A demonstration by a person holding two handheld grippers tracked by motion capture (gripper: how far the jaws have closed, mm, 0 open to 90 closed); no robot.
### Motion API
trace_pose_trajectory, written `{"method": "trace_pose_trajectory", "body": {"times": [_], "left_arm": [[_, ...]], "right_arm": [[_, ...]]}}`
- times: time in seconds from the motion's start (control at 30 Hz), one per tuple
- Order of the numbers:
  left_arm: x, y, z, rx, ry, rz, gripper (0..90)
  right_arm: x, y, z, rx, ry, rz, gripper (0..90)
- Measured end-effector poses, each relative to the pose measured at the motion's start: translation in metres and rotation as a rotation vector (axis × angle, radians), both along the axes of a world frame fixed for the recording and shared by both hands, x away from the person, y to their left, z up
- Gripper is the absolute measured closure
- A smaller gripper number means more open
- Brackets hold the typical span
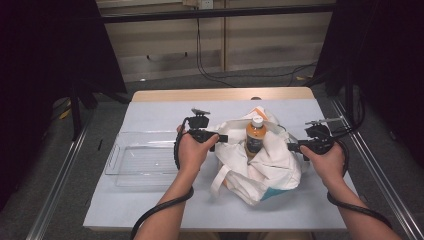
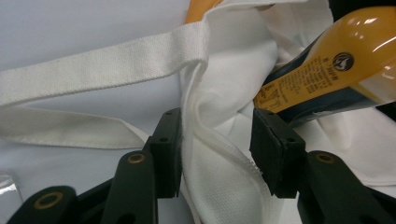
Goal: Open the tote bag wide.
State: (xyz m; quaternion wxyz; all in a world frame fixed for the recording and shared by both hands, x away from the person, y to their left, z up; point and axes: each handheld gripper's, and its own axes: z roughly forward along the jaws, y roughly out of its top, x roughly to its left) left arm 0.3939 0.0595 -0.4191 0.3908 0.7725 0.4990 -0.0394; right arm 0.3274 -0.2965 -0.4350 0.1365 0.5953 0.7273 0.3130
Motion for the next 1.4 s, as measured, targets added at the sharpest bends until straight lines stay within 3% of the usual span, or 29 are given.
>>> {"method": "trace_pose_trajectory", "body": {"times": [0.17,0.23,0.3,0.4,0.5,0.6,0.67,1.07,1.4], "left_arm": [[0.0,0.001,-0.006,0.015,0.013,-0.007,58.7],[0.0,0.0,-0.007,0.08,0.004,-0.038,63.2],[0.0,-0.001,-0.008,0.106,0.013,-0.042,71.9],[0.002,-0.003,-0.01,0.162,0.009,-0.055,79.0],[0.003,-0.004,-0.01,0.172,0.01,-0.041,80.8],[0.005,-0.004,-0.009,0.167,0.009,-0.035,81.0],[0.005,-0.002,-0.01,0.162,0.016,-0.032,81.0],[0.002,0.0,-0.013,0.136,0.031,-0.011,81.0],[0.0,0.0,-0.016,0.124,0.03,-0.003,80.9]], "right_arm": [[0.0,0.0,0.0,0.003,-0.003,-0.002,50.2],[0.0,0.001,-0.001,0.006,-0.001,-0.003,50.4],[0.001,0.001,-0.002,0.0,-0.001,-0.007,50.6],[0.001,0.002,-0.003,0.015,0.0,0.004,59.3],[0.002,0.005,-0.005,0.024,0.003,0.038,76.4],[0.002,0.009,-0.007,-0.017,0.007,0.06,86.1],[0.002,0.006,-0.009,0.002,0.008,0.056,88.6],[0.007,0.004,-0.013,-0.048,0.017,0.051,90.0],[0.007,0.004,-0.018,-0.055,0.013,0.044,90.0]]}}
